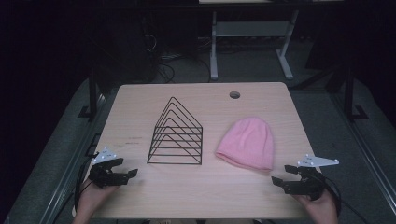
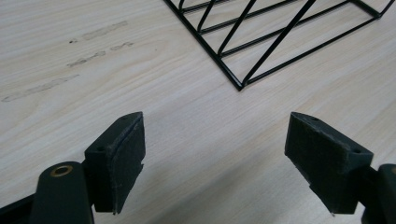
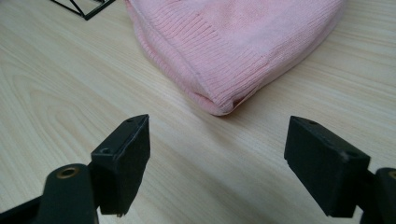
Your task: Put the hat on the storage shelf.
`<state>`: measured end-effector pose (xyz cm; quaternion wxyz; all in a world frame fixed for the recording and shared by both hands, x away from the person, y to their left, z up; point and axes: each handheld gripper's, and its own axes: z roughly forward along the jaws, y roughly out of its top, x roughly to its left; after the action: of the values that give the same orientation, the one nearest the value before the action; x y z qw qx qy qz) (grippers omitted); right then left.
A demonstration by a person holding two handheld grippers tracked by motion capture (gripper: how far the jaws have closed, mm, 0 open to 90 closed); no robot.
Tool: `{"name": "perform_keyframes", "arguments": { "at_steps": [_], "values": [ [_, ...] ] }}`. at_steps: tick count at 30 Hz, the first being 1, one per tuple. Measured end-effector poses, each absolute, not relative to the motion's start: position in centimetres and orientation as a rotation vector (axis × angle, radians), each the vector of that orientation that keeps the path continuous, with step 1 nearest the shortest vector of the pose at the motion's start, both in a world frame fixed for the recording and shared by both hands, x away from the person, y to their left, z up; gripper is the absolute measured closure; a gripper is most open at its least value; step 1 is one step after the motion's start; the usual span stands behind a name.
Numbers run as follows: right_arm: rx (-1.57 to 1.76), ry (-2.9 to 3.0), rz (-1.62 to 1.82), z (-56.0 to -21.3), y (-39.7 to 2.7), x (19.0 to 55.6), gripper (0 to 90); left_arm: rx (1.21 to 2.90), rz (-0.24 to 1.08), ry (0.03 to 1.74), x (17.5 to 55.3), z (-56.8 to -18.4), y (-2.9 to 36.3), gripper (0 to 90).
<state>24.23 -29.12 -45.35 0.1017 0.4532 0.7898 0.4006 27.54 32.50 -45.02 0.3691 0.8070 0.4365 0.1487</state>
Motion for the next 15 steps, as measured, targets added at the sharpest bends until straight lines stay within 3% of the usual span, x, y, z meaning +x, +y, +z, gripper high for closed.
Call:
{"name": "perform_keyframes", "arguments": {
  "at_steps": [15],
  "values": [
    [1.326, 2.323, 1.204, -44.47, -28.83, 24.79, 19.3, 2.062, 0.393, 1.121, 27.11, -44.92, 32.53, 20.4]
  ]
}}
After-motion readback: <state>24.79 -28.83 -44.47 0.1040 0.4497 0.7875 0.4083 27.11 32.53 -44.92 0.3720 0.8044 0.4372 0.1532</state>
